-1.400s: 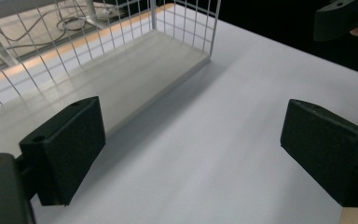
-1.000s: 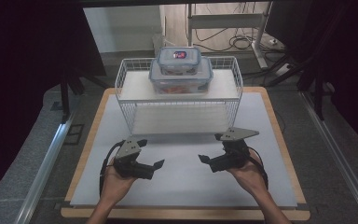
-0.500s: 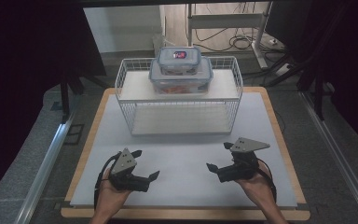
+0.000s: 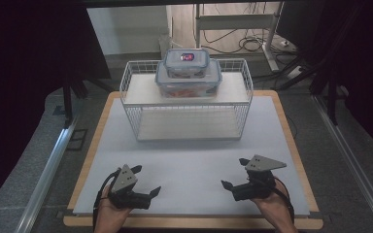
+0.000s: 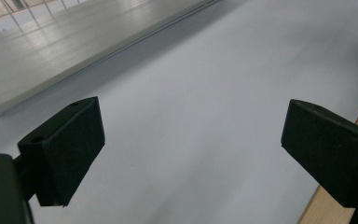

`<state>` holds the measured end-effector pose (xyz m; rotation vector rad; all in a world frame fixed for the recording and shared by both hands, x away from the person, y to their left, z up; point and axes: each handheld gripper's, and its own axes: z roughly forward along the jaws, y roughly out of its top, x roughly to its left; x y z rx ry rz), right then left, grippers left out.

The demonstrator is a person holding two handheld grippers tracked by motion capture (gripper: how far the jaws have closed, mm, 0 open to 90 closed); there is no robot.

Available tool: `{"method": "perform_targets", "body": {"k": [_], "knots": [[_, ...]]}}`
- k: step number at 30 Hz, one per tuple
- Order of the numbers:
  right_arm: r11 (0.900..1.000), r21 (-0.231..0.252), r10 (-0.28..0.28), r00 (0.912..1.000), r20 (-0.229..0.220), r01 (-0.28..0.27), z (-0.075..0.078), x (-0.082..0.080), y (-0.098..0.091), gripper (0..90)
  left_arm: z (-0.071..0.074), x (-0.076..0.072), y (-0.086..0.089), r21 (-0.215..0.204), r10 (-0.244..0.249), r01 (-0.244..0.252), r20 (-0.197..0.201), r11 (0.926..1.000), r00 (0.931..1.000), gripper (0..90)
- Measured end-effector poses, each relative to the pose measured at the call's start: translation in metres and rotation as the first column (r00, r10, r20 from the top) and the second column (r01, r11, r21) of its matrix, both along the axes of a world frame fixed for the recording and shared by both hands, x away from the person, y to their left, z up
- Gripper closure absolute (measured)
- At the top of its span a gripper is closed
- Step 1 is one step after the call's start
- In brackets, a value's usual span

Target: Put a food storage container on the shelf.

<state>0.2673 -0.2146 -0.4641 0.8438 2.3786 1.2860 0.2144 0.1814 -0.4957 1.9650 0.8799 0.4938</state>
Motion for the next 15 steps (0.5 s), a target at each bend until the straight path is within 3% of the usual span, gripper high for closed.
{"method": "perform_targets", "body": {"k": [11, 15], "knots": [[0.9988, -0.041, -0.027, 0.9996, 0.001, 0.027, -0.011, -0.011, -0.008, 3.0, -0.008, -0.019, 0.01, 0.018, 0.039, -0.039, -0.016, 0.9991, 0.9991, 5.3], [0.9977, -0.054, -0.041, 0.9991, -0.011, 0.041, -0.016, -0.013, -0.011, 3.0, -0.013, -0.024, 0.011, 0.018, 0.048, -0.047, -0.04, 0.9987, 0.9981, 5.0]]}}
